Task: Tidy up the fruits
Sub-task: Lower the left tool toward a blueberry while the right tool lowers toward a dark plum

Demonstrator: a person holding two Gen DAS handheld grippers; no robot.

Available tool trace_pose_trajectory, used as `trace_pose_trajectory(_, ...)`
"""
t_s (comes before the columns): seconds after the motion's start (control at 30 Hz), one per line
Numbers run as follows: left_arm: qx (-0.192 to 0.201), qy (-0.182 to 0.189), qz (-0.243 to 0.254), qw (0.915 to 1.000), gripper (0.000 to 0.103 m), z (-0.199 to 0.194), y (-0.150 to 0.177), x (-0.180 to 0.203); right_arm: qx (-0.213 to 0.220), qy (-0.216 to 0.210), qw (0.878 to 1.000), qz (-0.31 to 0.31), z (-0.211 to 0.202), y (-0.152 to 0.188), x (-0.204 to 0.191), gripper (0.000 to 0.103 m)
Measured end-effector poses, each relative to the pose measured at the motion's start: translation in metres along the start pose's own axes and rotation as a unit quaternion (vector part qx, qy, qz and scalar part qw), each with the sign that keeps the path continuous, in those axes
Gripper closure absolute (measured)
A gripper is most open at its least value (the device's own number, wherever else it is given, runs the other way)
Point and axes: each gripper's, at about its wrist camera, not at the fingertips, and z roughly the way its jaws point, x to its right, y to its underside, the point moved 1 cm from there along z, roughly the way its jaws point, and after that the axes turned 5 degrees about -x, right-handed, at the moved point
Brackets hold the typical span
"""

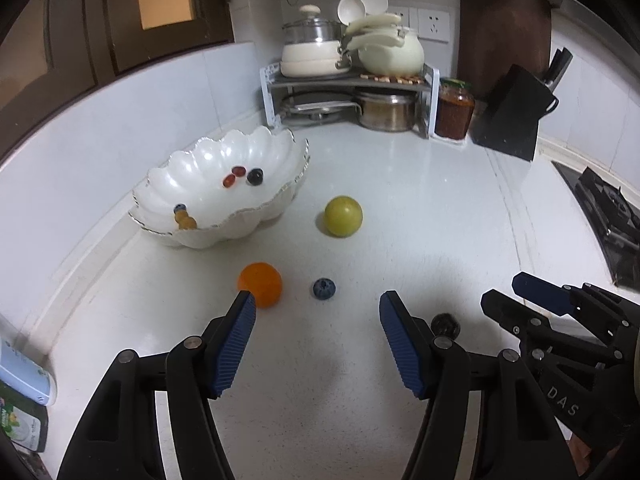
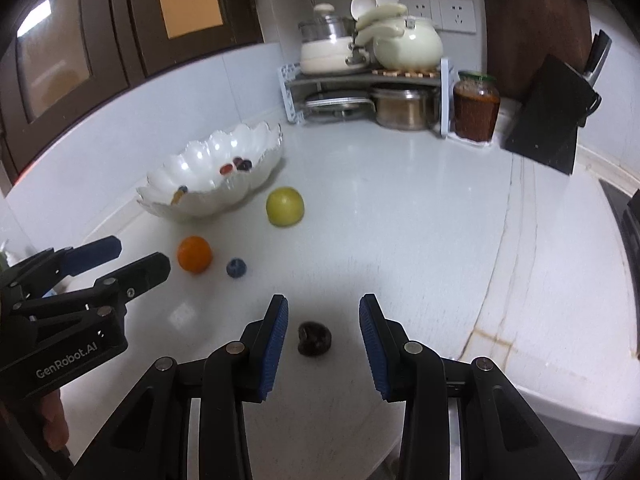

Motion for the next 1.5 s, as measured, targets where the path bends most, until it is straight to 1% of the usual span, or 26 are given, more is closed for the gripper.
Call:
trace_pose_trajectory(0.07, -0.007, 0.005, 0.004, 1.0, 0.043, 0.006, 0.003, 0.0, -0.002, 0.0, 1.0, -0.005, 0.003, 0.004, -0.003, 0.065)
trace_pose_trajectory(0.2, -0.011, 0.01, 0.016, 0.9998, 0.043, 0.015, 0.007, 0.002, -0.007, 0.001, 1.0, -0.003, 0.01, 0.011, -0.005, 0.065)
trace_pose_trajectory(0.47, -0.016, 0.021, 0.025, 0.9993, 0.044, 0.033, 0.009, -0.003, -0.013, 0.01, 0.999, 0.028, 0.024, 0.02, -0.008, 0.065)
trace_pose_trajectory(0.6, -0.014, 0.021, 0.039, 0.9989, 0.044, 0.041, 0.008, -0.003, -0.013, 0.017, 0.999, 0.043, 0.031, 0.023, -0.009, 0.065)
trace_pose_trajectory(0.77, -0.022, 0.029, 0.048, 0.9982, 0.045, 0.056, 0.006, -0.006, -0.011, 0.036, 0.997, 0.066, 0.038, 0.024, -0.009, 0.065)
trace_pose_trajectory(0.9, -0.028, 0.038, 0.056, 0.9973, 0.046, 0.067, 0.005, -0.005, -0.01, 0.046, 0.997, 0.065, 0.042, 0.023, -0.012, 0.065)
trace_pose_trajectory(1.13, -0.035, 0.042, 0.071, 0.996, 0.049, 0.081, 0.002, -0.002, -0.027, 0.05, 0.996, 0.074, 0.053, 0.023, -0.011, 0.065)
trace_pose_trajectory(1.23, -0.038, 0.042, 0.07, 0.9959, 0.049, 0.087, 0.0, -0.003, -0.03, 0.052, 0.995, 0.073, 0.056, 0.022, -0.012, 0.065)
trace_pose_trajectory(1.37, -0.047, 0.042, 0.068, 0.9956, 0.053, 0.095, -0.001, -0.004, -0.04, 0.054, 0.995, 0.078, 0.06, 0.022, -0.012, 0.065)
trace_pose_trajectory(1.5, -0.055, 0.049, 0.063, 0.9953, 0.055, 0.104, -0.003, -0.006, -0.049, 0.054, 0.994, 0.087, 0.064, 0.021, -0.01, 0.065)
